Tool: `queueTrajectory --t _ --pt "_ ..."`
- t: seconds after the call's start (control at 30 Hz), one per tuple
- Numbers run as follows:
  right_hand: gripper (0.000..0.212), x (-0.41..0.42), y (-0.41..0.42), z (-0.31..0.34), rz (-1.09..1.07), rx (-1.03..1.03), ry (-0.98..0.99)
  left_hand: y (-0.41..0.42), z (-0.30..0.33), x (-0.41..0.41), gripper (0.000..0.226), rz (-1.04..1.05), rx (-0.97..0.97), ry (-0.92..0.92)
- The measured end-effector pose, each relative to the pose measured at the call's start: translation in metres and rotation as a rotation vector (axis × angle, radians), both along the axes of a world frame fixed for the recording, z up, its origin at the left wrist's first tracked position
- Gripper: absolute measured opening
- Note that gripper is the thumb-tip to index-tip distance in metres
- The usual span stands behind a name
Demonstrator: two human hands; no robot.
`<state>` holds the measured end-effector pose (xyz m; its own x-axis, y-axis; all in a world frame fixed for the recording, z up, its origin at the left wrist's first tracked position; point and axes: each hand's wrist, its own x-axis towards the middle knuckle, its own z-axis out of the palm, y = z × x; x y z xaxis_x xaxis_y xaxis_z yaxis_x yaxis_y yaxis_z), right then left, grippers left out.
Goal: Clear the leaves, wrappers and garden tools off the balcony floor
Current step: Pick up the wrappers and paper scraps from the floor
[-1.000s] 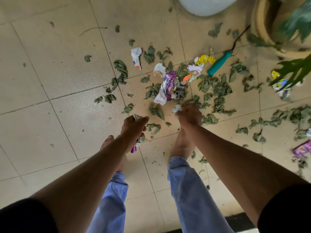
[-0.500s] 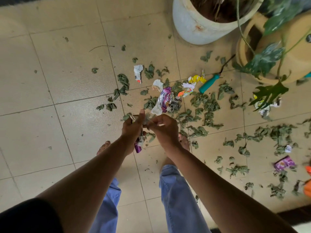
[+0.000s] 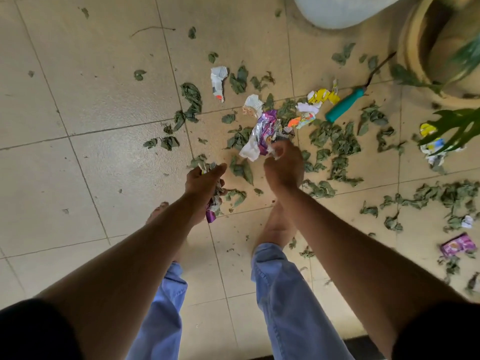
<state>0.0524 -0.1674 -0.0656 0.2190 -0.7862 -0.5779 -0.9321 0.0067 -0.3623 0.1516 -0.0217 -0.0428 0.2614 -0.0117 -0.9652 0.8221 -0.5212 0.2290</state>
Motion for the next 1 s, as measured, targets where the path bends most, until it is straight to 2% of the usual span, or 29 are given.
queueTrajectory --t 0.2,0.33,0.4,0.57,0.77,0.9,1.0 --pt "0.041 -0.009 -0.017 -0.039 0.251 -0.028 0.173 0.010 -0.016 -0.011 0.050 -0.029 0.011 0.013" --pt "0.028 -0.013 -0.026 -0.042 0.267 -0.048 0.220 0.014 -0.019 -0.013 0.046 -0.045 0.020 0.008" --pt "0.023 -0.016 -0.029 -0.035 0.224 -0.056 0.167 0.014 -0.016 -0.014 0.049 -0.040 0.027 0.012" --pt "0.014 -0.022 -0.028 0.004 0.041 -0.069 -0.147 0.002 -0.002 -0.015 0.050 -0.029 0.000 0.019" --pt "0.007 -0.020 -0.028 0.048 -0.245 0.062 -0.346 -0.019 0.013 -0.015 0.043 0.010 -0.082 0.040" --pt "0.005 -0.017 -0.020 0.056 -0.293 0.157 -0.414 -0.024 0.021 -0.014 0.040 0.051 -0.145 0.060" --pt "0.007 -0.010 -0.006 0.055 -0.220 0.190 -0.441 -0.023 0.025 -0.012 0.038 0.077 -0.186 0.057"
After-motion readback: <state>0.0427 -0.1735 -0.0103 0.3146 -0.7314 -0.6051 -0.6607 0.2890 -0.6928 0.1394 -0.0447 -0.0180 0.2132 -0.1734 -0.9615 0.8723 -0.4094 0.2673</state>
